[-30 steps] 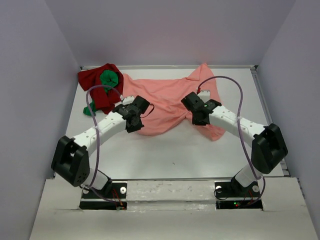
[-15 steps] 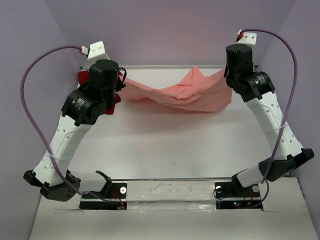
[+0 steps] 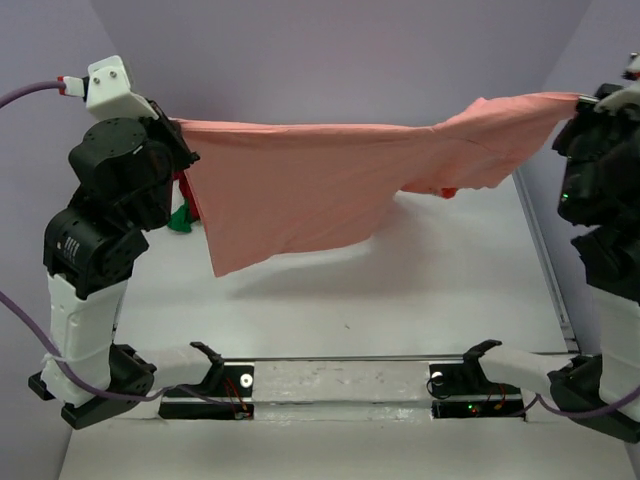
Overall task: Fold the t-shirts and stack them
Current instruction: Flatten the tshirt out
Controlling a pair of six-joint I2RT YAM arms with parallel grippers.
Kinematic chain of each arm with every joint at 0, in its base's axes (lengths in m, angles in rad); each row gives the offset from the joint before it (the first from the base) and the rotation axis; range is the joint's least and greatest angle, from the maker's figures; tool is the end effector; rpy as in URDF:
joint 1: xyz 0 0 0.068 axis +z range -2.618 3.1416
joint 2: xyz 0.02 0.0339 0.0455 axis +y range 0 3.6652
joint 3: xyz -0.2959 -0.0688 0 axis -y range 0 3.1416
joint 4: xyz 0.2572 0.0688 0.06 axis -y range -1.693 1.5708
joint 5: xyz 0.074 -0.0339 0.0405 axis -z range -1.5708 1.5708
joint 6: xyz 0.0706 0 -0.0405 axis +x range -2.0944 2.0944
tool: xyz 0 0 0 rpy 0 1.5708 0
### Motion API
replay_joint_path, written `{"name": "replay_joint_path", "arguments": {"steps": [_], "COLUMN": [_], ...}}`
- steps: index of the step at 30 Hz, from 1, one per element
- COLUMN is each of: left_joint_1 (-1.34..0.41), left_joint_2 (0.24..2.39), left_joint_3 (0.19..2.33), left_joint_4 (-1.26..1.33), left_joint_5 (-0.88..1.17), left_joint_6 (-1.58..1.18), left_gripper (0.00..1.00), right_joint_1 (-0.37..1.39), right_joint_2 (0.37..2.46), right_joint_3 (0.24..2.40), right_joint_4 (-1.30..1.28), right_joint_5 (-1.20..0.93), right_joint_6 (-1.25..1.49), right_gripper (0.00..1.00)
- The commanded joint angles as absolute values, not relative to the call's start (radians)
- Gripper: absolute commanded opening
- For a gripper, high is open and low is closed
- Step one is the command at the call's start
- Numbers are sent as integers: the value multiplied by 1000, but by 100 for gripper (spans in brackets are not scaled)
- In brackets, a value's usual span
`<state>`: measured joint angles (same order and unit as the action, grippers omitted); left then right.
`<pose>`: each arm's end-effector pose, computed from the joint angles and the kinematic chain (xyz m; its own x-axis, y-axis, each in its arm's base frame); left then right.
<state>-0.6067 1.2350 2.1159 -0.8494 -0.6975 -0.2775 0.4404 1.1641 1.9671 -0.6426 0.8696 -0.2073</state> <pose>0.1638 -0.0585 0.6335 0.0496 -0.2900 -0.9557 -0.0799 0.9527 -0.2933 0.1645 0.0179 0.6311 0.0576 -0.1197 -0.9911 0.4283 0.8998 -0.0838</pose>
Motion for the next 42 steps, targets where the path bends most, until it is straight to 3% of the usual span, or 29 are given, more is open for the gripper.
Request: {"name": "replay_joint_path", "arguments": {"steps": [1, 8, 11, 17, 22, 32, 42], "left_joint_1": [-603, -600, -478, -351, -270, -264, -354], "left_joint_2": [1172, 1290, 1486, 1637, 1792, 1592, 1301], "left_joint_3": [2128, 2215, 2389, 2402, 2577, 2321, 2142], "left_joint_4": [-756, -686, -734, -560, -586, -537, -555], "left_joint_5": [-742, -778, -636, -402, -307, -298, -310], "left_joint_6": [-161, -72, -119, -107, -101, -110, -137], "left_gripper": [0, 0, 0, 0, 0, 0, 0], "right_joint_1": [497, 509, 496, 388, 293, 293, 656], "right_joint_2": [1109, 1258, 1400, 1691, 1761, 1596, 1287], "right_joint_3": [2088, 2120, 2167, 2458, 2499, 2356, 2048], "right_joint_4": [-437, -330, -255, -293, -316, -301, -84], "right_joint_5": [986, 862, 761, 589, 522, 523, 876], "right_joint_6": [-417, -479, -515, -485, -453, -471, -773], "right_gripper": [0, 0, 0, 0, 0, 0, 0]}}
